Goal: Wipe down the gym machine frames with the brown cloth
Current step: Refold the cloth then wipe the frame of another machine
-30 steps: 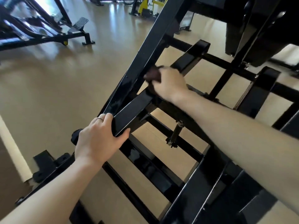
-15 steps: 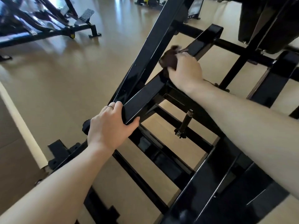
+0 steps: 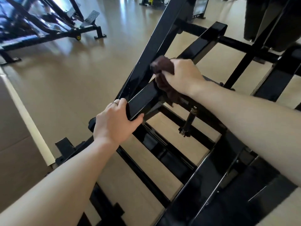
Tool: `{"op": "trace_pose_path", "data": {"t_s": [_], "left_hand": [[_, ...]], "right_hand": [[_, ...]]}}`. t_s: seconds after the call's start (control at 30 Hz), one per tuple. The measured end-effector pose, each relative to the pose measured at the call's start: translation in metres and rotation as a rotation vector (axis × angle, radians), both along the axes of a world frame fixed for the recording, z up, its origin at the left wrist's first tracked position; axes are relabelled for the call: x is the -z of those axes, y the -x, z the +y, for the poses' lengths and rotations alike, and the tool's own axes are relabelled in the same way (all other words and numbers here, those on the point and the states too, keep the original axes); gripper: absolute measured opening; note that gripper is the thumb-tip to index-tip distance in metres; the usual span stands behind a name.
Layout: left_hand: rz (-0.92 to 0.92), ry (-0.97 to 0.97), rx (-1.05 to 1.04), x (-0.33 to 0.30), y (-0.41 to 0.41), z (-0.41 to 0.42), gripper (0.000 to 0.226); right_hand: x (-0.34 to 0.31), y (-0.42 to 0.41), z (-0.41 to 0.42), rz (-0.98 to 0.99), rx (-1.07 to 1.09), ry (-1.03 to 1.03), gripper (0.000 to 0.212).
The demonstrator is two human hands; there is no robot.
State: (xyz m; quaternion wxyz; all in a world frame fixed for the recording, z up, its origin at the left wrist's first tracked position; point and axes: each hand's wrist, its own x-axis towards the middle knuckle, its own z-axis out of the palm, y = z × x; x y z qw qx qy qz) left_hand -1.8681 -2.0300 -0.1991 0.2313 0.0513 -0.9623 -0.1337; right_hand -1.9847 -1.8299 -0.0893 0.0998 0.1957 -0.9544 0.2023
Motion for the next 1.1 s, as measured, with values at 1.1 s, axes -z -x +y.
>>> {"op": "trace_pose_path", "data": {"t_s": [1.1], "left_hand": [[-0.393,-0.066,0.019,-0.02,-0.026,-0.019,0.06]], "right_hand": [[0.069,-0.088,-0.055,0.156,-0.188,0.038,0.03]]}}
